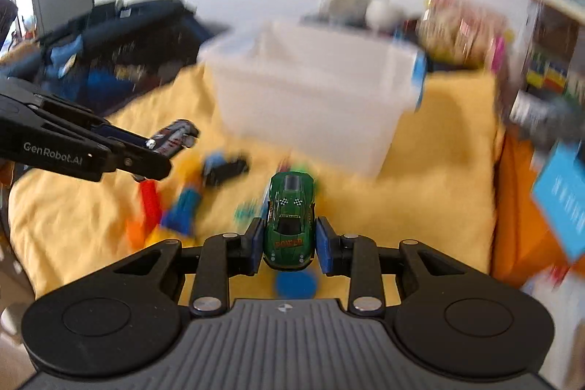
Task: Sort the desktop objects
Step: 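Carry both cars over the bin and open both grippers to drop them, then move both grippers back to the pile and approach the blue round piece with the right gripper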
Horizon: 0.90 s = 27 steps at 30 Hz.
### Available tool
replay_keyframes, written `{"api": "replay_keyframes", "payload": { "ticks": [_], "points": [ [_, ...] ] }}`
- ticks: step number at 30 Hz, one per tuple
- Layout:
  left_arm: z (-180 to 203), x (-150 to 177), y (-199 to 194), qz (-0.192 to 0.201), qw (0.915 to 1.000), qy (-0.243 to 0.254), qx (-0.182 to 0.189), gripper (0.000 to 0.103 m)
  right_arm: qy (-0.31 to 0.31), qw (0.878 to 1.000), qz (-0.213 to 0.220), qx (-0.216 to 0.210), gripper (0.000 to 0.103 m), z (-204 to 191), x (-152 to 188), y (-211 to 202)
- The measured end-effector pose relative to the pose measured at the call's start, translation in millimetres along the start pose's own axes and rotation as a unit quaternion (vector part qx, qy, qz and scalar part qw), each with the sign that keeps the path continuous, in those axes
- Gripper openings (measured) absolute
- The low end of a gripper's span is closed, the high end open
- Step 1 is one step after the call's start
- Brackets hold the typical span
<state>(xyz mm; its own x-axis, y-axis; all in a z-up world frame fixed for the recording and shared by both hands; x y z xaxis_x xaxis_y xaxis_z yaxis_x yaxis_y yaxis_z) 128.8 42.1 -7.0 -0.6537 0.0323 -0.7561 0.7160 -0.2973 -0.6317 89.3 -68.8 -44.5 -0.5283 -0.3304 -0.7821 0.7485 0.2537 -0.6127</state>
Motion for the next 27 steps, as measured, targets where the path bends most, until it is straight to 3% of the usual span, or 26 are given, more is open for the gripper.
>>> {"api": "replay_keyframes", "payload": {
  "ticks": [7, 13, 18, 22, 27],
  "points": [
    [0, -84, 2, 0.077, 0.9967, 0.02, -0.013, 0.033, -0.013, 0.996, 0.089, 0.025, 0.033, 29, -89, 10],
    [-12, -125, 41, 0.088, 0.9956, 0.01, -0.033, 0.033, 0.023, 0.993, 0.113, 0.03, 0.033, 53, -143, 46],
    [-39, -118, 96, 0.041, 0.9966, 0.007, -0.071, 0.033, 0.052, 0.994, 0.096, 0.03, 0.033, 58, -157, 83],
    [-55, -98, 125, 0.005, 0.9957, 0.001, -0.093, 0.033, 0.05, 0.996, 0.068, 0.02, 0.033, 51, -148, 117],
    [-61, -84, 132, -0.013, 0.9957, -0.006, -0.091, 0.046, 0.048, 0.998, 0.022, 0.014, 0.035, 46, -126, 147]
  ]
}}
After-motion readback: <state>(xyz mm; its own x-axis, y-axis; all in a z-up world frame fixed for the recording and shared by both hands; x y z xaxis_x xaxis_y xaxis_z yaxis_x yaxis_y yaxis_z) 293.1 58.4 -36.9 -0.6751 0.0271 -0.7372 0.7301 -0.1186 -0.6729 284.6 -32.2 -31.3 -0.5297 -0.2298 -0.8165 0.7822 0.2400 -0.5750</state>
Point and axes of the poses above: each gripper's, at about its wrist camera, not at the fingertips, and y roughly the way its jaws point, z to its right, x to its underside, the point moved 10 cm from there along y, roughly the way its jaws point, and after that the axes turned 5 degrees about -y, right-handed, at the moved point
